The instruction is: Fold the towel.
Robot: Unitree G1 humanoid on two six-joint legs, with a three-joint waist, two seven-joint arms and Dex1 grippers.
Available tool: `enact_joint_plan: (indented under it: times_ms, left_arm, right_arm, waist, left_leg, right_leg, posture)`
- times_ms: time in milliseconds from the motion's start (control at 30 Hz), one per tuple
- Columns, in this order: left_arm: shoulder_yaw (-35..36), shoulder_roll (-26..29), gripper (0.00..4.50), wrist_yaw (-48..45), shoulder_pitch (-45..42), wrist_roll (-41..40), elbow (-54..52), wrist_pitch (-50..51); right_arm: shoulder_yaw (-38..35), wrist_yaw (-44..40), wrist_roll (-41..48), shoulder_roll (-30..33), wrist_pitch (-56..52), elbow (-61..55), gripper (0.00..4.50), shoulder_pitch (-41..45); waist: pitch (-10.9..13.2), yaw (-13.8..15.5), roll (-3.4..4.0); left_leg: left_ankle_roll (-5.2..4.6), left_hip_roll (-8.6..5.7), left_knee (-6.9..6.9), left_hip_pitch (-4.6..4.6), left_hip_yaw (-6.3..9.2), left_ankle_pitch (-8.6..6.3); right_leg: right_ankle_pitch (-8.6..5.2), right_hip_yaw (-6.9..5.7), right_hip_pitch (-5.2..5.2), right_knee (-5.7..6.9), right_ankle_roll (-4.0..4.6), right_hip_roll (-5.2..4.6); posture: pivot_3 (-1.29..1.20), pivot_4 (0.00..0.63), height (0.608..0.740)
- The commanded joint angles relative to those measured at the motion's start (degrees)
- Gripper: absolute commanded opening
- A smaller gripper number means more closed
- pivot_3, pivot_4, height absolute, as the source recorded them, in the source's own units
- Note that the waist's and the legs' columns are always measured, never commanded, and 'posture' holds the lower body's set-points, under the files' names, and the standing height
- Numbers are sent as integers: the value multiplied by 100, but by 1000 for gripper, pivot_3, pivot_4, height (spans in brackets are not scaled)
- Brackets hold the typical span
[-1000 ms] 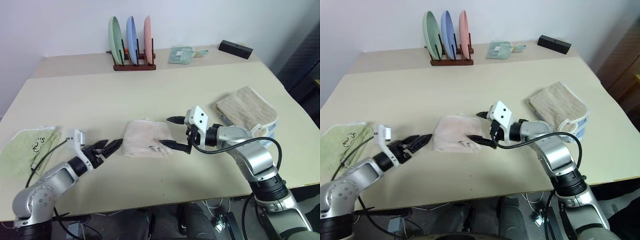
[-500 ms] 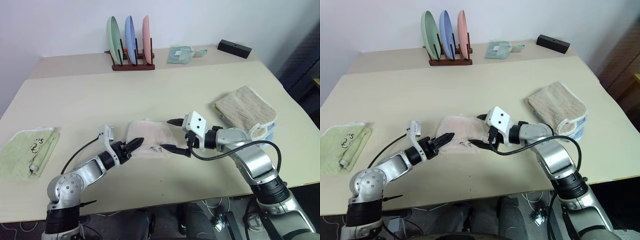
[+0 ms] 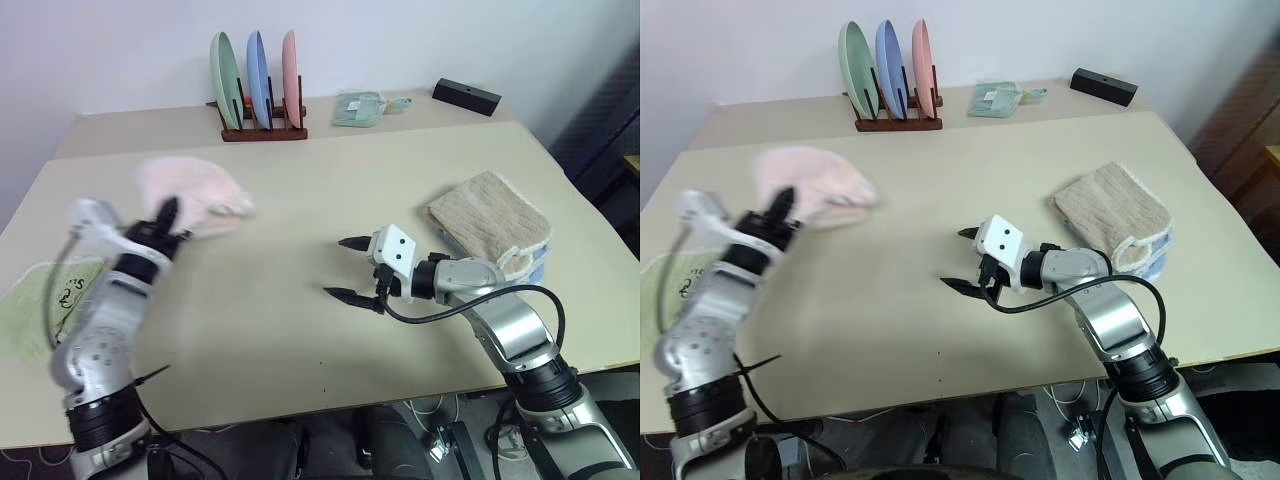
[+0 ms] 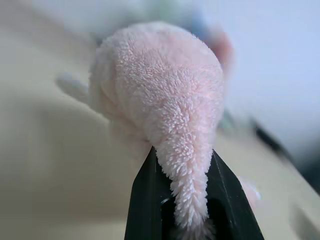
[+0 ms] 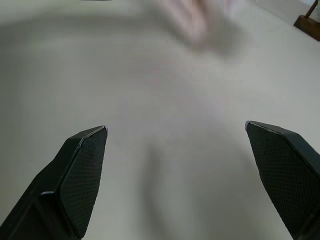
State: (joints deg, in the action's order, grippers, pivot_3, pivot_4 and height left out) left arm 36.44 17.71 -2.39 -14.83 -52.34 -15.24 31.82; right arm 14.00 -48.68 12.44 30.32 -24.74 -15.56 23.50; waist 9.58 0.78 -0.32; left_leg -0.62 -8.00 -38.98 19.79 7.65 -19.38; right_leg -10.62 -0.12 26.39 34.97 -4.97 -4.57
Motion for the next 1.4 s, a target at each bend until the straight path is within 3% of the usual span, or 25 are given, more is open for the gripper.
enact_joint_plan:
  times_ms: [33,133,367,467,700,867,1067,1300,1400]
  left_arm:
    - [800,85,28,388,150,-194,-16,-454]
    - [1409,-56,28,796,579,-567,-37,-593]
    - [1446,-657,28,952,1667,-810,-367,-804]
    - [1558,-818,1023,965,1672,-1079,-233,-1049]
    - [1565,-651,4452,802,1970,-1455,-301,-1135]
    - [1984,-473,4452,845,2220,-1680,-319,-1532]
    - [1852,528,4452,573,2447,-984,-568,-1616]
    - [-331,1533,4452,-225,2203,-10,-1461,-821]
    - [-1580,1849,4452,-744,2014,952,-1412,-753]
  right_arm:
    - [-80,-36,9,-8,178,-70,4500,61]
    - [-24,-76,-23,-49,280,57,4500,113]
    - [-6,-146,-94,-50,474,259,4500,162]
    - [9,-172,-134,-38,527,283,4500,142]
    - [-28,-233,-176,-32,578,348,4500,144]
    - [-9,-347,-198,-26,651,479,4500,184]
    - [30,-490,-232,-71,819,802,4500,338]
    - [-98,-341,-281,-195,960,1106,4500,421]
    - [-306,-133,-200,-231,890,1069,4500,341]
  waist:
    - [0,7,-1]
    - [0,7,-3]
    - [2,86,-33]
    - [1,149,-33]
    - [2,139,-37]
    - [2,143,-38]
    - [3,164,-43]
    - [2,141,-47]
    - [6,96,-39]
  left_leg:
    - [0,0,-1,0,0,0]
    - [-1,-1,-3,0,0,0]
    - [-1,0,-7,-1,2,0]
    - [0,1,-7,-6,0,-1]
    - [0,1,-6,-5,-1,-1]
    - [0,3,-5,-5,-1,-1]
    - [0,3,-5,-6,1,-2]
    - [-3,-2,-5,-14,1,-3]
    - [-2,2,8,-14,-7,-3]
  right_leg:
    - [0,0,-2,-1,0,0]
    - [0,0,-4,-1,-1,-1]
    - [0,-2,-10,1,0,0]
    - [0,-1,-14,1,0,0]
    - [0,-1,-11,1,0,1]
    - [-1,-1,-11,1,0,2]
    - [-1,-2,-14,1,1,3]
    - [-1,-2,-29,0,1,0]
    - [-1,6,-12,1,2,5]
  posture:
    - [0,150,740]
    - [0,150,740]
    - [0,150,740]
    - [0,150,740]
    - [0,150,740]
    - [0,150,740]
    - [0,150,740]
    - [0,150,740]
    - [0,150,740]
